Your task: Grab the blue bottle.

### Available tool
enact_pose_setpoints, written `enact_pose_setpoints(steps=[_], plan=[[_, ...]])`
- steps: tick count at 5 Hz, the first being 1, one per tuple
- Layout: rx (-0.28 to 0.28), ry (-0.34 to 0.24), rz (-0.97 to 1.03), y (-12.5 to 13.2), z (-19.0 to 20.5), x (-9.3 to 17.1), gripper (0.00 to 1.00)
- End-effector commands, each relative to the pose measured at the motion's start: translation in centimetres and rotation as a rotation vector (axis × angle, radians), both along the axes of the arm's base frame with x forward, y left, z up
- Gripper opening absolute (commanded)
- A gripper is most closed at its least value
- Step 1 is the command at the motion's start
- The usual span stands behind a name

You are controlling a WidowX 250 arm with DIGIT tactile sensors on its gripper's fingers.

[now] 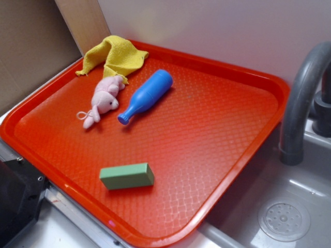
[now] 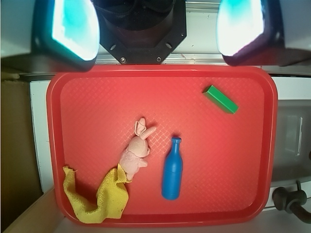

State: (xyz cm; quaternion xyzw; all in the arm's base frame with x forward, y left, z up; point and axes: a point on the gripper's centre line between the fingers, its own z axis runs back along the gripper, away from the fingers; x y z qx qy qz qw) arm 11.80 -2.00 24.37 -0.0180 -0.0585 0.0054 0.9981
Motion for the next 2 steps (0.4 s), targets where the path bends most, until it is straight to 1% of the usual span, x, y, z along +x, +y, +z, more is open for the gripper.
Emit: enact_pose_setpoints(steps=[1,2], plan=[[0.0,0.0,0.0,0.0,0.0,0.0,1.0],[-0.002,-0.004,0.029,-0.3,0.2,2.3,1.0]])
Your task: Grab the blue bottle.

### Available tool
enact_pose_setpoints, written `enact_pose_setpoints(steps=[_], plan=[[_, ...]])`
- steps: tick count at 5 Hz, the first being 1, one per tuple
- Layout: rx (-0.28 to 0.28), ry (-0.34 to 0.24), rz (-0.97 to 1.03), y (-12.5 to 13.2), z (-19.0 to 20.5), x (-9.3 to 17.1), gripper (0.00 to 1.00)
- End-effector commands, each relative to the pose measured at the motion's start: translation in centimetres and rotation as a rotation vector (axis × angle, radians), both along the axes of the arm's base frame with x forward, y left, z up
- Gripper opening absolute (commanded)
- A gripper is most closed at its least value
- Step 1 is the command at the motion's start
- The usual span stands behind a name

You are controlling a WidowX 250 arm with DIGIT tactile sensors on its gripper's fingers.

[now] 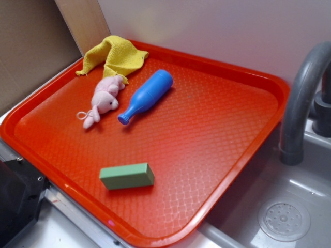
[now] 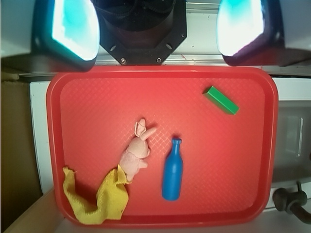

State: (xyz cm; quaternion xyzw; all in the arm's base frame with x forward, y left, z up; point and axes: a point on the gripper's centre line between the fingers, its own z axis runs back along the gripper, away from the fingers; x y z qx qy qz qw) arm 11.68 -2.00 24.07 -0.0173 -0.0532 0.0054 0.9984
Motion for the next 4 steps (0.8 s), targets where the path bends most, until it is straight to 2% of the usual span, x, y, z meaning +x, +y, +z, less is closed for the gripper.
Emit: enact_pose_setpoints(steps=[1,2,3,4], plan=[[0.001,-0.004,0.078,-0.7,-0.2,5.9,1.0],[-0.015,-0.01,0.128,-0.7,-1.1,8.6,1.0],[0.004,-0.036,0.196,-0.5,-3.6,11.6,1.0],[0.029,-0.009,0.235,-1.8,-7.6,14.8,1.0]])
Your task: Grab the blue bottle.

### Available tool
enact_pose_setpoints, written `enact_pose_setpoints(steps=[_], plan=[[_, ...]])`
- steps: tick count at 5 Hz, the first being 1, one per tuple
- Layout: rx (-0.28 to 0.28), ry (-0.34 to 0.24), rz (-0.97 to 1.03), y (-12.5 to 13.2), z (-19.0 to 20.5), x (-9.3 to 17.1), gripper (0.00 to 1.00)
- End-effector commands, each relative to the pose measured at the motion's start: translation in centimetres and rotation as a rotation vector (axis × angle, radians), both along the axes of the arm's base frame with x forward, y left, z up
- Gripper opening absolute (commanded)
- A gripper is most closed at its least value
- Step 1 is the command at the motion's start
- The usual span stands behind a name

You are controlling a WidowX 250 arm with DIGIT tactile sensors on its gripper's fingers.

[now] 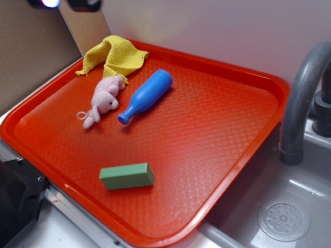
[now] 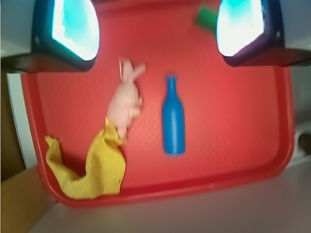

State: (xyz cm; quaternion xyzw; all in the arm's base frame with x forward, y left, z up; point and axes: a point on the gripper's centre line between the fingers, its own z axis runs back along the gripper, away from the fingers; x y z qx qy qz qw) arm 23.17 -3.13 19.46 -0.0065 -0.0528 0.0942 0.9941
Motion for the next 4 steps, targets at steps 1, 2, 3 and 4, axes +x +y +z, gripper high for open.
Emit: enact_pose_setpoints(steps=[1,2,3,4], plan=[[0.029,0.02,0.045,-1.0,-6.6,5.0,1.0],[0.062,0.073,0.022,-1.1,-10.6,6.0,1.0],[0.096,0.113,-0.033,-1.2,-14.0,5.0,1.0],[0.107,0.122,-0.082,-1.0,-16.5,4.8,1.0]])
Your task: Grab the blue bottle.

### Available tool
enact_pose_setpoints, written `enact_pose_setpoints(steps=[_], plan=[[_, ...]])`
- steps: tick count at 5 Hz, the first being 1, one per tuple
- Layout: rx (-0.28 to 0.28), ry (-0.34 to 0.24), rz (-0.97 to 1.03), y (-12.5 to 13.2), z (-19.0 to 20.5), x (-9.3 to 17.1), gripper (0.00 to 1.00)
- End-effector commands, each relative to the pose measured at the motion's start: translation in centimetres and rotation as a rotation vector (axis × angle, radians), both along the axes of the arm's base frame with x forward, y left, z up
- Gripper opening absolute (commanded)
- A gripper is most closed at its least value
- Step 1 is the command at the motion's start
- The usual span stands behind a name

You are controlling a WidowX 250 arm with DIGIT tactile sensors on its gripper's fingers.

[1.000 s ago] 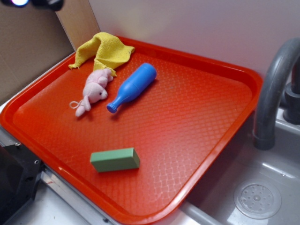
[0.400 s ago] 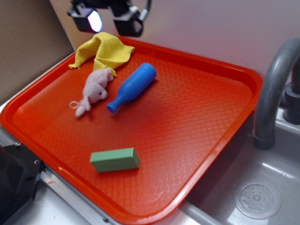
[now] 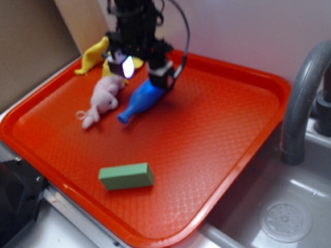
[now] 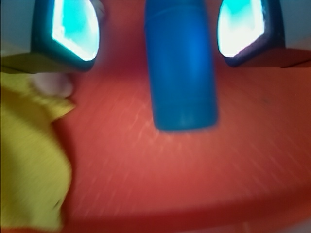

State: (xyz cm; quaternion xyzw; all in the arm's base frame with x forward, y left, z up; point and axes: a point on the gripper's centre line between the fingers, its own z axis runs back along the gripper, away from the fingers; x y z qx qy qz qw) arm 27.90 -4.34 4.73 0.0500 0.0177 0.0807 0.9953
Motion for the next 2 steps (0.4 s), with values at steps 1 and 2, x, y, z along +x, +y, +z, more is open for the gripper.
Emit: enact_pose_setpoints(steps=[1,2], plan=[[0.006,-0.009,-0.103,0.12,-3.22,-0.05,0.0],[0.031,-0.016,-0.103,0.07,-3.27,0.08,0.0]])
